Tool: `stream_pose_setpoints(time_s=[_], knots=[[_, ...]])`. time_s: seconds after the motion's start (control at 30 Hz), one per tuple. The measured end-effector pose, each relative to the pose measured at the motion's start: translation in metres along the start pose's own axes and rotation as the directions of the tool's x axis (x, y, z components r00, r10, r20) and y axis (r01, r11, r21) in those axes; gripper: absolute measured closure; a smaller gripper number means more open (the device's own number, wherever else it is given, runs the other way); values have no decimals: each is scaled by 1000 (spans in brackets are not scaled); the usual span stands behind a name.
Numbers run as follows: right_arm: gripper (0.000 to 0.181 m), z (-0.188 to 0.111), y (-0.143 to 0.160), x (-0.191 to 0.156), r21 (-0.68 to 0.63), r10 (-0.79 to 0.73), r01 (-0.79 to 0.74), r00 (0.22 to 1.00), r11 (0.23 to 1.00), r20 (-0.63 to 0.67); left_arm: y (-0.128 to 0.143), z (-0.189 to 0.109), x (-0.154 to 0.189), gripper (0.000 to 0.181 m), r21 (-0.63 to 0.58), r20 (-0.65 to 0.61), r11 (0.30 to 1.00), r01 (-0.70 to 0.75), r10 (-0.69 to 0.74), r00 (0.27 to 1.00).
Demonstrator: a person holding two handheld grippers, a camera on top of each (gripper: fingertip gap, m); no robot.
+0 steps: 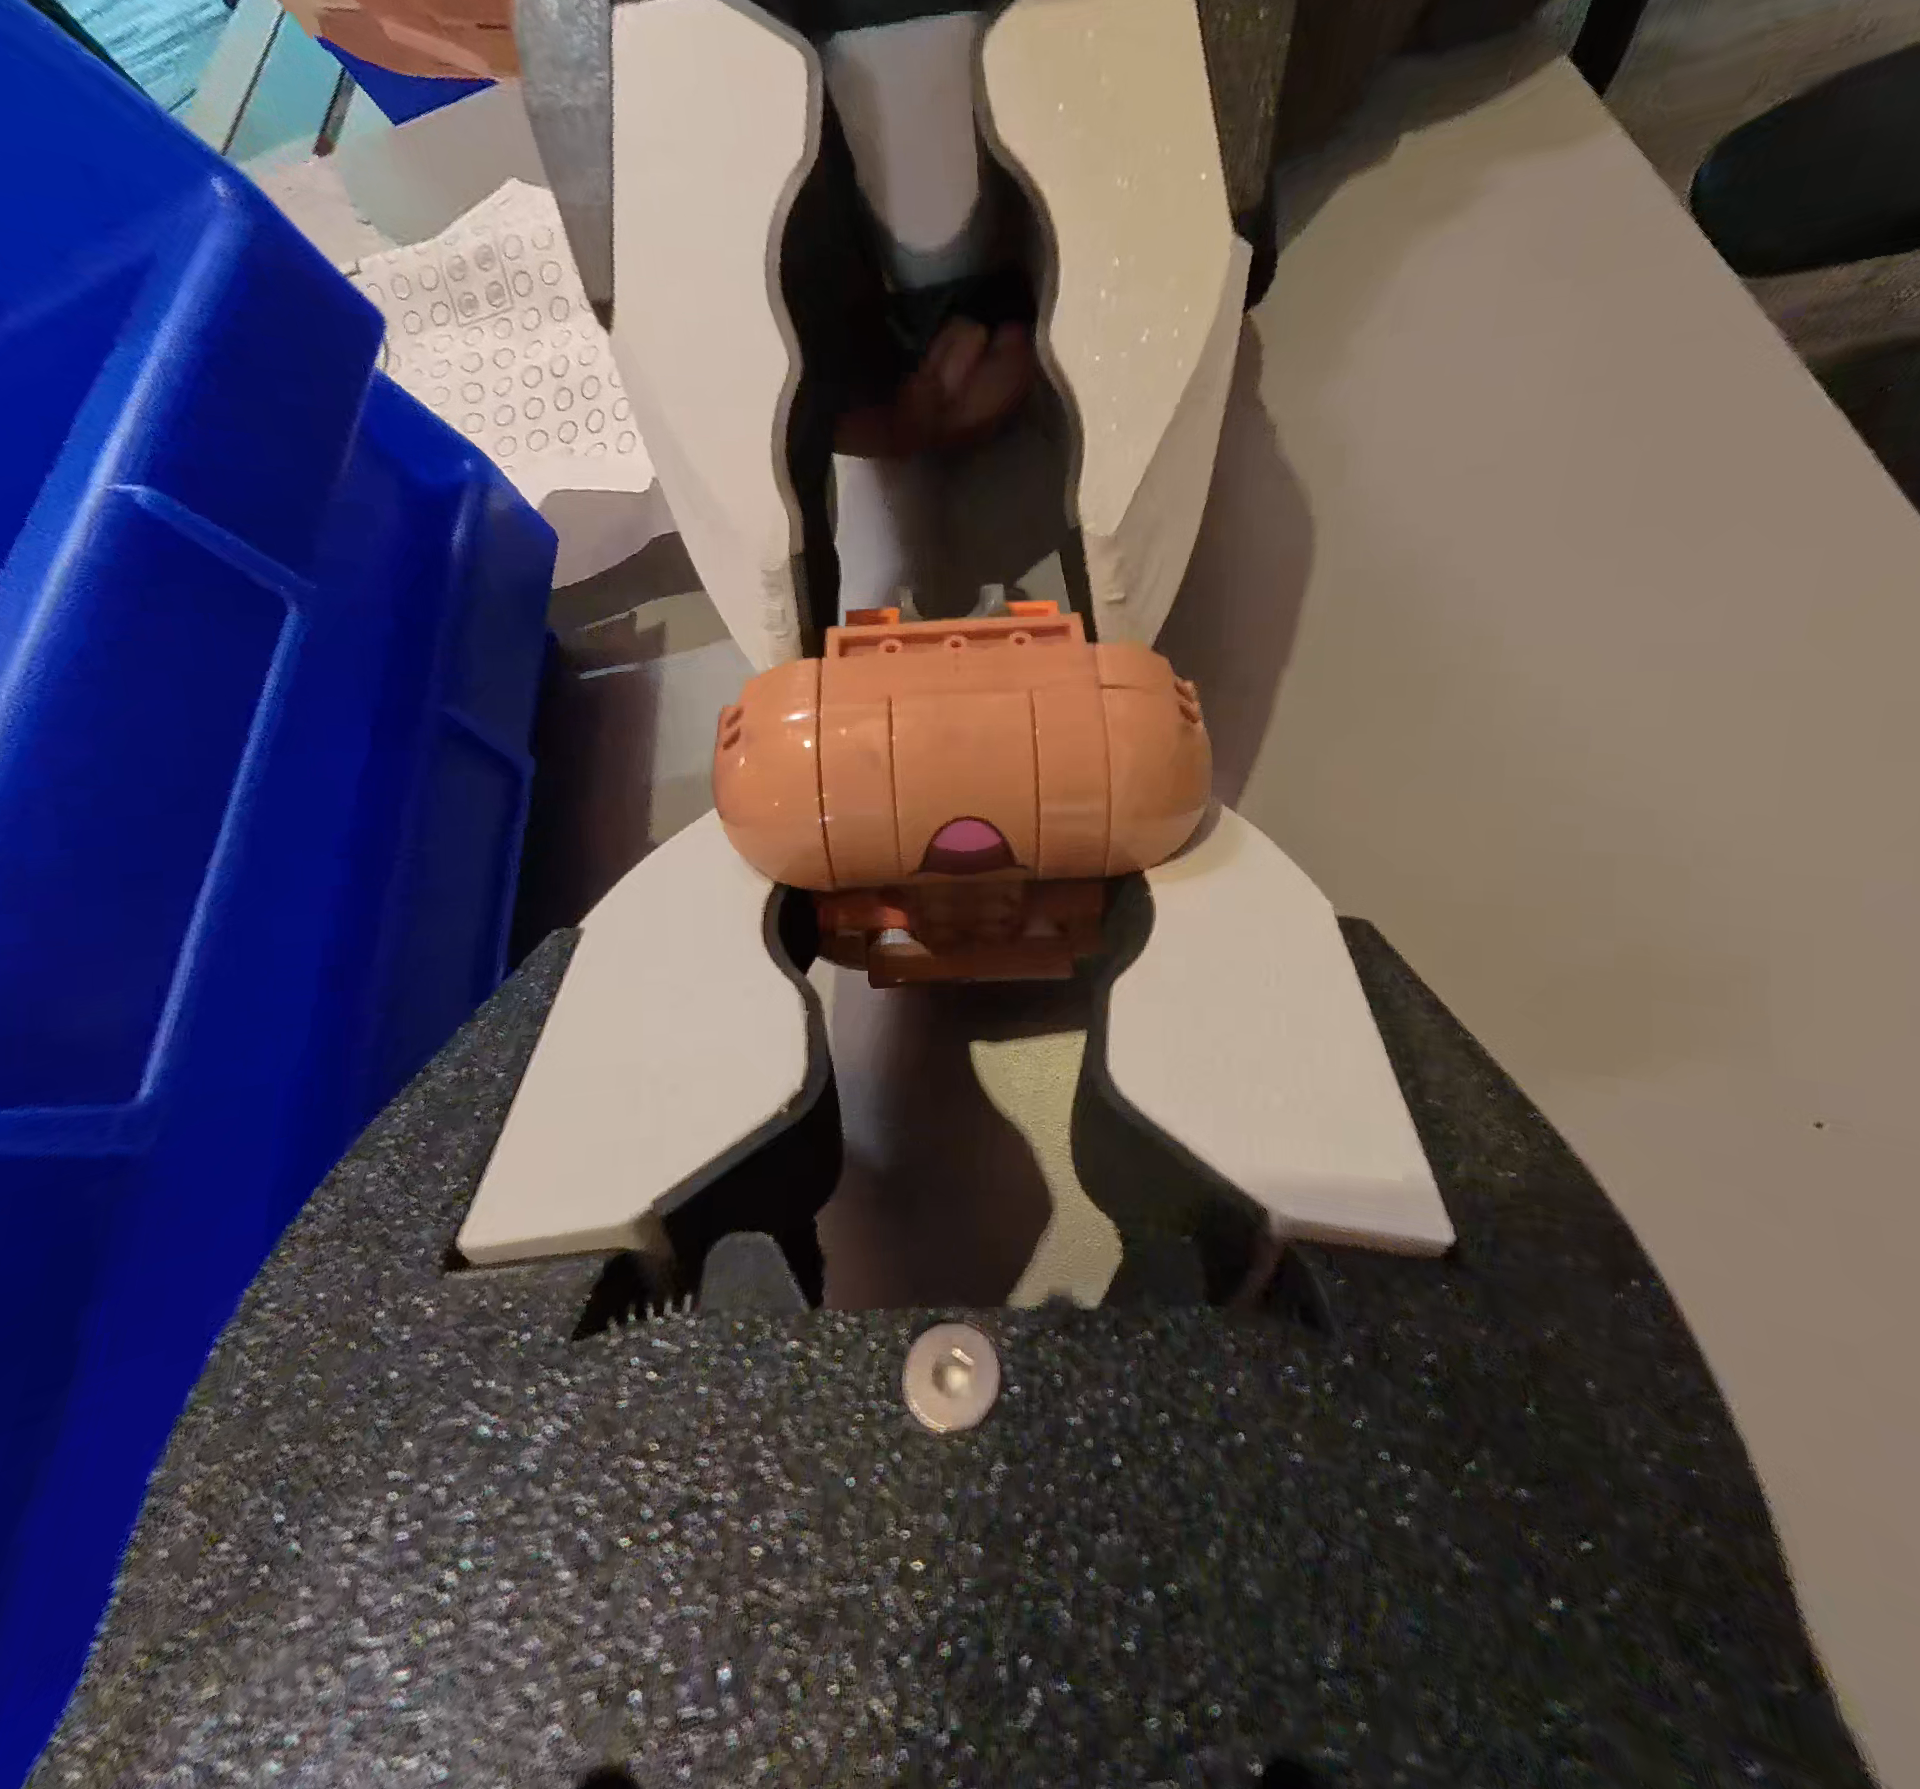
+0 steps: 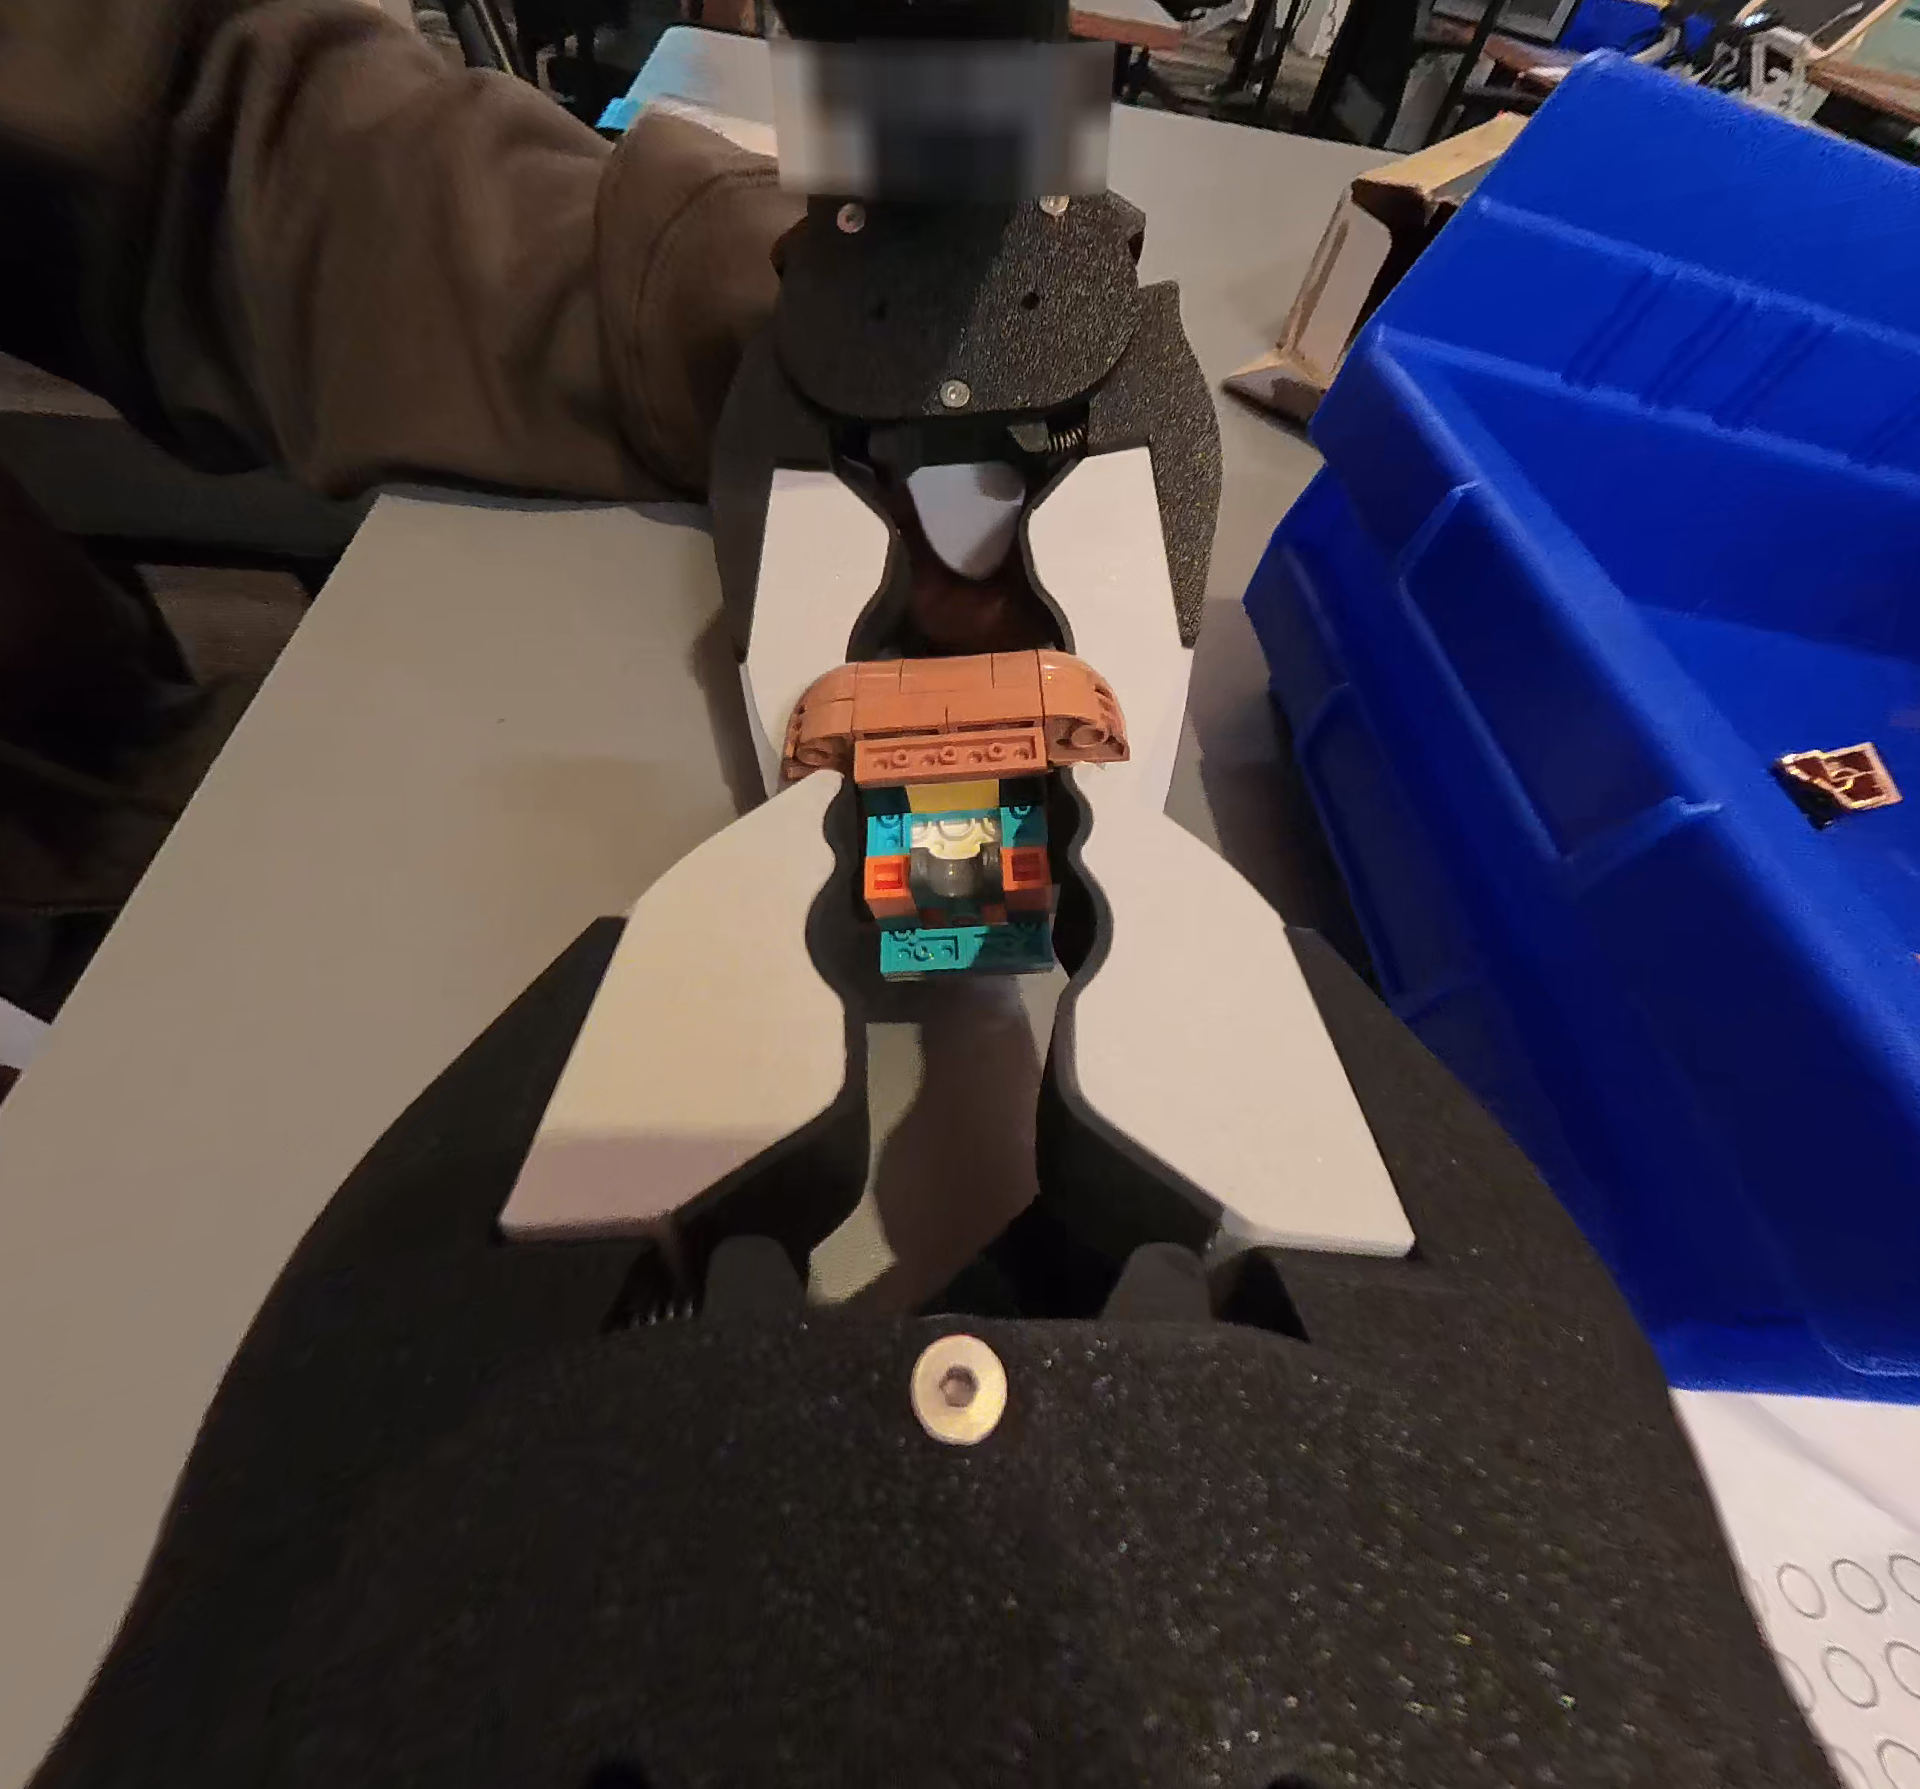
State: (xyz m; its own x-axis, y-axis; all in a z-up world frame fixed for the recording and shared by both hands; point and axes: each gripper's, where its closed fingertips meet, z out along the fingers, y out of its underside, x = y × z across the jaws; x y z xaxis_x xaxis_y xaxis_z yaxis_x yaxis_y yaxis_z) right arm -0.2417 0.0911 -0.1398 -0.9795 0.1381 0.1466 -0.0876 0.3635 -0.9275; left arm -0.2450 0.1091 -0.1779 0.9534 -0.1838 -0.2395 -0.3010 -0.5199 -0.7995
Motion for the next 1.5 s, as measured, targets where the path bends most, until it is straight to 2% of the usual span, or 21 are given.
stream_pose_setpoints(time_s=[0.33, 0.53, 0.77, 0.97, 1.27, 1.5], knots=[[147, 0, 4, -3, -31, 99, -98, 993, 995, 65, 4, 2, 1, 128, -37, 10, 999, -39, 39, 999], [147, 0, 4, -2, -63, -58, 57, 998, 996, -9, 5, 1, 1, 128, -41, -20, 999, 28, -29, 999], [148, 0, 0, -1, -95, -249, 240, 963, 966, -103, 6, -1, 1, 128, -43, -52, 994, 101, -103, 993], [147, 0, 0, -1, -109, -287, 275, 951, 955, -117, 6, -1, 1, 128, -41, -53, 994, 98, -100, 994], [149, -2, -1, 1, -26, -51, 50, 998, 998, -30, 5, 1, 1, 128, -40, -39, 997, 70, -72, 997], [150, -3, -2, 0, -2, 46, -46, 999, 999, 15, 5, 1, 2, 128, -39, -36, 998, 54, -56, 998]])
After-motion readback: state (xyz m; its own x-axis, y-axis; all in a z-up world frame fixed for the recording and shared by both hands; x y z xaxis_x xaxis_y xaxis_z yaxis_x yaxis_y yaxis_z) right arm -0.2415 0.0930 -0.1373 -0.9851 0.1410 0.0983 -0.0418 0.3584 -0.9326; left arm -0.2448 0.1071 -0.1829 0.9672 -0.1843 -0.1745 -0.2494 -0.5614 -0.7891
